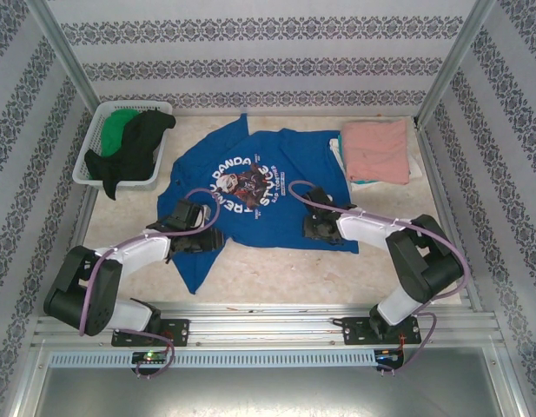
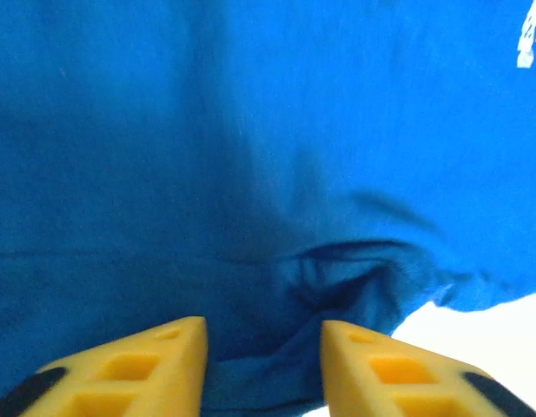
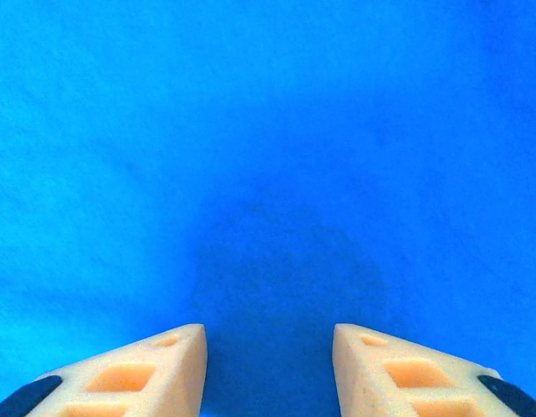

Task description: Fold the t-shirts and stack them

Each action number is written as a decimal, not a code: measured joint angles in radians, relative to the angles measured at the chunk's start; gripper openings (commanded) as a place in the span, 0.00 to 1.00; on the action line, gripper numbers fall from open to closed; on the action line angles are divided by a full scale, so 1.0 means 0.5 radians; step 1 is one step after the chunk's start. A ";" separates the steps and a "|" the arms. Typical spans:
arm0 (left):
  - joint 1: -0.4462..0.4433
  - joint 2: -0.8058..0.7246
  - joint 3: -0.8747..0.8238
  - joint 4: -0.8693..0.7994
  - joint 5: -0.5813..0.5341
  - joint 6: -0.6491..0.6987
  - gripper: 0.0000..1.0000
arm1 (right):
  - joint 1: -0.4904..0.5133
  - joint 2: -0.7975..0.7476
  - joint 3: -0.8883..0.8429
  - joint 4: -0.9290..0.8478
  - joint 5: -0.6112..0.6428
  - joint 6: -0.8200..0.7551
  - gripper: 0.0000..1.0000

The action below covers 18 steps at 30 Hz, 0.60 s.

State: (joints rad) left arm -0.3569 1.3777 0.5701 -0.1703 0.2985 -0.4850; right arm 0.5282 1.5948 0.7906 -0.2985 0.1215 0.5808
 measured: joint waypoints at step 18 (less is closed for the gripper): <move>-0.401 -0.574 -0.149 -0.381 -0.266 -0.148 0.46 | -0.058 -0.436 -0.294 -0.053 0.002 0.031 0.45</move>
State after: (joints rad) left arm -0.5571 1.0908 0.4957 -0.3611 0.1658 -0.5591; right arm 0.4992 1.3769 0.6437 -0.3248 0.1223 0.5961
